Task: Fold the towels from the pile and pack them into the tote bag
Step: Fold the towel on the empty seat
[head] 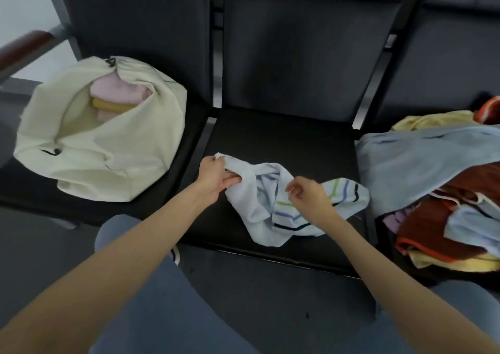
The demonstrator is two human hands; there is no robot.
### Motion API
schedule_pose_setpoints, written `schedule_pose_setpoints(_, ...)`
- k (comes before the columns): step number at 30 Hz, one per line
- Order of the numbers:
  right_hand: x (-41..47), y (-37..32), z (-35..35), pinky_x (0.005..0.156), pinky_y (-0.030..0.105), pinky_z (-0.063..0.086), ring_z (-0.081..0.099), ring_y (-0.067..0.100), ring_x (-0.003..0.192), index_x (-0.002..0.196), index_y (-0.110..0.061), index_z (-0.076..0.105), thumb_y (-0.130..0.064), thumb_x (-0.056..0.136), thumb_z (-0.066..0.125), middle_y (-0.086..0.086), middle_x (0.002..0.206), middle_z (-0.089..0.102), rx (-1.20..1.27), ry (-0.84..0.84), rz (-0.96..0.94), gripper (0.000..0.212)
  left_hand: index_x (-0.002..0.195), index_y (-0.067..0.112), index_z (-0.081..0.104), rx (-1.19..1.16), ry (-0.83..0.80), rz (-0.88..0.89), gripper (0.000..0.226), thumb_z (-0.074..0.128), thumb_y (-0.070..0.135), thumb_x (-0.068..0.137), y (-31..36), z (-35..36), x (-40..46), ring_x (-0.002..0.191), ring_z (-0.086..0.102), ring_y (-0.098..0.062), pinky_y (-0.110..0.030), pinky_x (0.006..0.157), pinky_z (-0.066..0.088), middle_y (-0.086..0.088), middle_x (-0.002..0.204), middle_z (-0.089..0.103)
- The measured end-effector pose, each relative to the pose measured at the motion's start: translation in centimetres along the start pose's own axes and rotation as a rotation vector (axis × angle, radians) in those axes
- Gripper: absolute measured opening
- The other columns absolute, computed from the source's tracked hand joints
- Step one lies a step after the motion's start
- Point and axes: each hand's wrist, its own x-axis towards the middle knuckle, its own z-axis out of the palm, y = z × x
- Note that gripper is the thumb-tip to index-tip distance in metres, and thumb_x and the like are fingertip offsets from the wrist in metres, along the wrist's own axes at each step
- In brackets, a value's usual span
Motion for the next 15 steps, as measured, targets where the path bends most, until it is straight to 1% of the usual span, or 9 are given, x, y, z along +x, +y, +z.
schedule_pose_setpoints(2,-1.3,0.7,2.2,0.069,0.033,0.052,0.061,0.020,0.075,0.086,-0.016,0.063,-0.008,0.088,0.057,0.003,0.086,0.064,-0.080,-0.140,-0.043,0.011,0.132,-0.004,0.039,-0.065,-0.059,-0.019,0.033,0.043,0.007,0.101,-0.4,-0.1,0.6,0.104,0.065,-0.031,-0.036,0.078,0.058,-0.021,0.121,0.060)
schedule_pose_setpoints(3,-1.8,1.0,3.2,0.069,0.032,0.050,0.060,0.021,0.077,0.088,-0.014,0.064,-0.011,0.088,0.057,0.003,0.090,0.061,-0.141,-0.159,-0.040,0.007,0.131,0.000,0.040,-0.082,-0.105,-0.025,0.033,0.047,0.005,0.099,-0.7,-0.2,0.9,0.109,0.062,-0.032,-0.039,0.088,0.054,-0.020,0.122,0.058)
schedule_pose_setpoints(5,-2.4,1.6,4.7,0.068,0.030,0.046,0.055,0.022,0.084,0.094,-0.010,0.060,-0.018,0.088,0.058,0.004,0.096,0.051,-0.214,-0.127,0.010,0.011,0.128,0.007,0.049,0.066,-0.172,-0.020,0.036,0.057,0.004,0.093,-1.4,-0.4,1.5,0.117,0.059,-0.030,-0.038,0.101,0.047,-0.017,0.123,0.061)
schedule_pose_setpoints(7,-2.8,2.1,5.6,0.069,0.029,0.041,0.051,0.022,0.090,0.096,-0.008,0.055,-0.026,0.086,0.063,0.005,0.098,0.048,-0.252,-0.058,0.069,0.022,0.106,0.016,0.065,0.354,-0.206,0.041,0.021,0.061,0.003,0.089,-2.3,-0.8,2.1,0.119,0.058,-0.027,-0.034,0.101,0.043,-0.014,0.120,0.064)
schedule_pose_setpoints(8,-2.8,2.2,5.9,0.069,0.028,0.039,0.049,0.022,0.092,0.094,-0.008,0.053,-0.030,0.085,0.064,0.006,0.099,0.048,-0.264,-0.021,0.092,0.026,0.097,0.018,0.066,0.480,-0.190,0.086,0.020,0.059,0.002,0.090,-2.7,-1.0,2.3,0.118,0.058,-0.025,-0.033,0.102,0.043,-0.012,0.119,0.064)
schedule_pose_setpoints(9,-2.9,2.3,6.1,0.070,0.028,0.038,0.048,0.022,0.094,0.091,-0.009,0.051,-0.033,0.085,0.065,0.006,0.100,0.048,-0.271,0.008,0.112,0.029,0.095,0.020,0.066,0.579,-0.162,0.136,0.021,0.056,0.003,0.091,-3.3,-1.3,2.7,0.117,0.057,-0.023,-0.032,0.102,0.042,-0.010,0.119,0.064)
schedule_pose_setpoints(11,-3.0,2.2,6.4,0.071,0.027,0.037,0.047,0.023,0.097,0.086,-0.011,0.048,-0.038,0.083,0.065,0.006,0.102,0.047,-0.296,0.038,0.142,0.032,0.107,0.019,0.067,0.723,-0.078,0.226,0.022,0.054,0.008,0.092,-4.2,-2.1,3.2,0.112,0.058,-0.020,-0.032,0.099,0.046,-0.006,0.118,0.064)
schedule_pose_setpoints(13,-2.9,2.0,6.7,0.075,0.029,0.040,0.047,0.024,0.100,0.087,-0.009,0.052,-0.040,0.082,0.063,0.008,0.106,0.046,-0.348,0.052,0.153,0.033,0.116,0.013,0.065,0.840,-0.019,0.278,0.029,0.054,0.007,0.090,-4.7,-2.8,3.6,0.108,0.061,-0.021,-0.031,0.092,0.049,-0.006,0.115,0.066)
schedule_pose_setpoints(15,-2.9,1.7,6.9,0.078,0.030,0.043,0.047,0.025,0.103,0.092,-0.006,0.055,-0.033,0.083,0.059,0.010,0.110,0.045,-0.393,0.045,0.147,0.029,0.116,0.012,0.065,0.924,-0.051,0.291,0.032,0.053,0.004,0.088,-5.1,-3.3,3.8,0.104,0.061,-0.021,-0.032,0.089,0.049,-0.005,0.112,0.066)
